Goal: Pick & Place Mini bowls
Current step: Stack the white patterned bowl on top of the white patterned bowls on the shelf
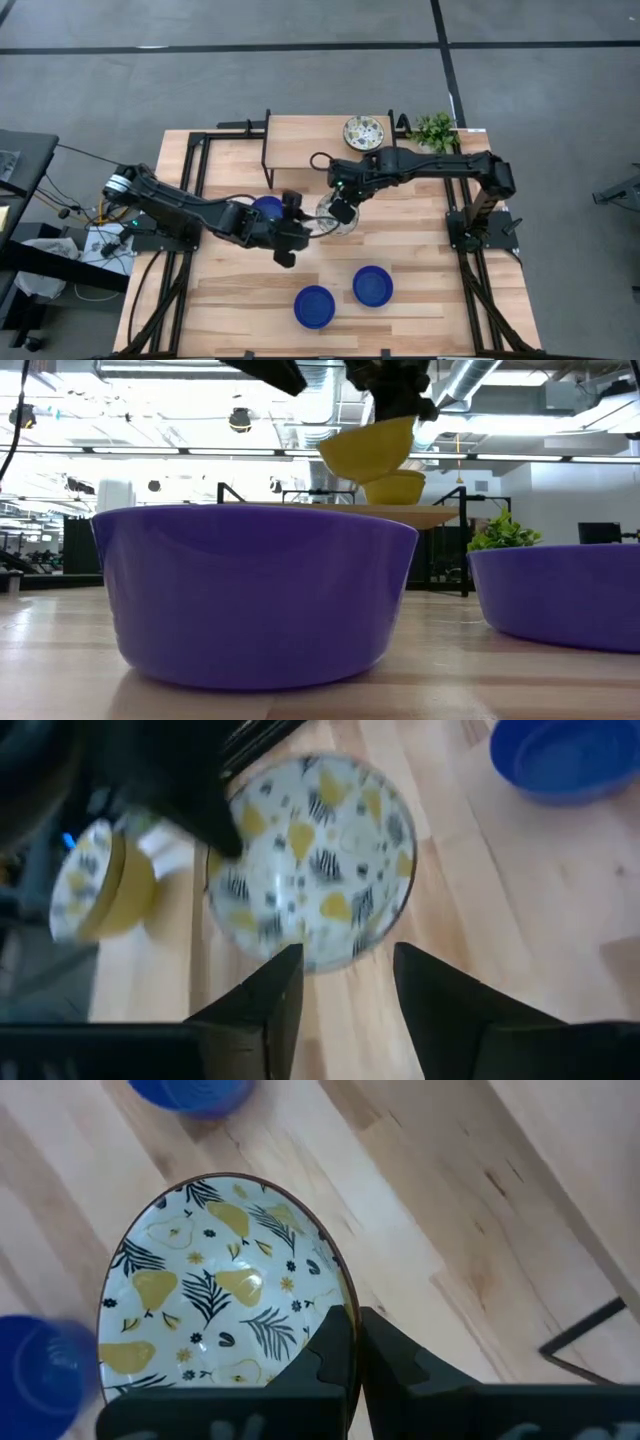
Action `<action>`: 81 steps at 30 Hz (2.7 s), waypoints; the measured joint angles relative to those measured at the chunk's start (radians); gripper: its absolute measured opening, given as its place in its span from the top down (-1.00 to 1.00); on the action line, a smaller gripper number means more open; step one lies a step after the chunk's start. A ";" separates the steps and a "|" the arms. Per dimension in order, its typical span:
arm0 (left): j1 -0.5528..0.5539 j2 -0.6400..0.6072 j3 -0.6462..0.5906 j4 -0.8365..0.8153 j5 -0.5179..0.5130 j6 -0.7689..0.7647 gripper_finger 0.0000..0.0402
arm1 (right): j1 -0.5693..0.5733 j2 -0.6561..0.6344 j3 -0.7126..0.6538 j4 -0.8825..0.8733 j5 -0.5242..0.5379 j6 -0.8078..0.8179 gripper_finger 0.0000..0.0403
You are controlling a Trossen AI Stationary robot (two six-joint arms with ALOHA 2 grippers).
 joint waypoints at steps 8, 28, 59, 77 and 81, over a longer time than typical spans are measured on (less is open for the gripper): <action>-0.004 -0.125 -0.032 -0.131 0.003 -0.321 0.22 | -0.011 -0.022 0.133 -0.034 -0.009 -0.043 1.00; -0.004 -0.542 -0.513 0.199 0.126 -0.472 0.23 | -0.262 -0.020 0.322 -0.128 -0.031 -0.170 1.00; -0.004 -0.617 -0.700 0.372 0.235 -0.504 0.23 | -0.703 -0.025 0.322 -0.193 -0.303 -0.358 1.00; -0.004 -0.616 -0.700 0.387 0.234 -0.505 0.23 | -0.743 -0.025 0.164 -0.056 -0.349 -0.371 1.00; -0.004 -0.616 -0.700 0.387 0.233 -0.504 0.23 | -0.742 -0.026 0.147 -0.036 -0.358 -0.365 1.00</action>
